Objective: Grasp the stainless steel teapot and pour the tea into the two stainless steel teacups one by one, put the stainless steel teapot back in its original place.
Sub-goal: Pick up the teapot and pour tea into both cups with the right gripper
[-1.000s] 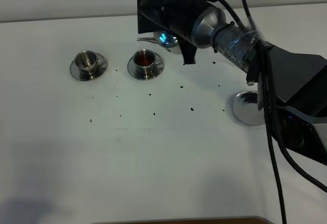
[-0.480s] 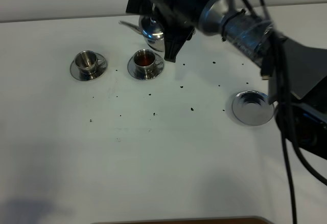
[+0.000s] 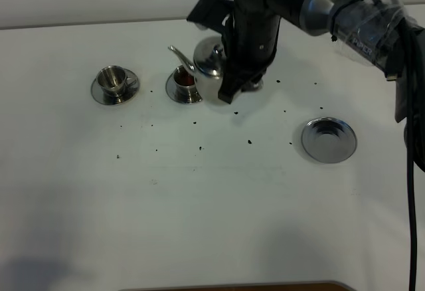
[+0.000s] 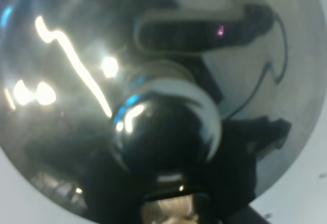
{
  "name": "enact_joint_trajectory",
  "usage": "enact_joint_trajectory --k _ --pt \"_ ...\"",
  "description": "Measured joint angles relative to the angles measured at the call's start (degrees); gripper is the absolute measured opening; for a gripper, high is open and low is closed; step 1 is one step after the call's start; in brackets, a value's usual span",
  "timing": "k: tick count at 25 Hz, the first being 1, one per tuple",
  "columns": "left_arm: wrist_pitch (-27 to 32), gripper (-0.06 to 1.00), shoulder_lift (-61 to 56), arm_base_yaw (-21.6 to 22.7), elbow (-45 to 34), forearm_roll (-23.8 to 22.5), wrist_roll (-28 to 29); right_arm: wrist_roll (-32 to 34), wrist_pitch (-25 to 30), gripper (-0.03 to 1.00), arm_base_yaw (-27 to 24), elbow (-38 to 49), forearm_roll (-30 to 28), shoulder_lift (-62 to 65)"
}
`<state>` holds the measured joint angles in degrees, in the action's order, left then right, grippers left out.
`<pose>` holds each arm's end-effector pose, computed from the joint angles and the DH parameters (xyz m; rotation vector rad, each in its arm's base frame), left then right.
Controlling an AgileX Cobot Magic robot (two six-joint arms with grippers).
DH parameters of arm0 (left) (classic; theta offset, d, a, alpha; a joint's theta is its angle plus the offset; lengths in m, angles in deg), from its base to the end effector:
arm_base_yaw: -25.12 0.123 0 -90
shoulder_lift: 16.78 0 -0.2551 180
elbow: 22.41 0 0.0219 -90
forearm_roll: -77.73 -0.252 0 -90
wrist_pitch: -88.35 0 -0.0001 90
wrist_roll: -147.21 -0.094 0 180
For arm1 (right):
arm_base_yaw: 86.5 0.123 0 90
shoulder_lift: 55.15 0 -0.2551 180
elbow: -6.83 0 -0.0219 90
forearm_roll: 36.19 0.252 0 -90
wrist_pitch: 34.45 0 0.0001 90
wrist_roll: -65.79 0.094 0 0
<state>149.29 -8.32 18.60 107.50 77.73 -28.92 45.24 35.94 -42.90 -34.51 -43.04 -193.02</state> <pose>0.0328 -0.0037 0.2643 0.0483 2.0868 -0.1102 0.3428 0.3118 0.1963 -1.5696 2.4304 -0.1001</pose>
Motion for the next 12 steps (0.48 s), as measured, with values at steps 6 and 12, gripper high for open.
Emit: enact_joint_trajectory --k 6,12 --pt "0.0 0.37 0.0 0.0 0.0 0.0 0.0 0.0 -0.6 0.19 0.0 4.5 1.9 0.0" --pt "0.0 0.37 0.0 0.0 0.0 0.0 0.0 -0.3 -2.5 0.19 0.6 2.1 1.0 0.0"
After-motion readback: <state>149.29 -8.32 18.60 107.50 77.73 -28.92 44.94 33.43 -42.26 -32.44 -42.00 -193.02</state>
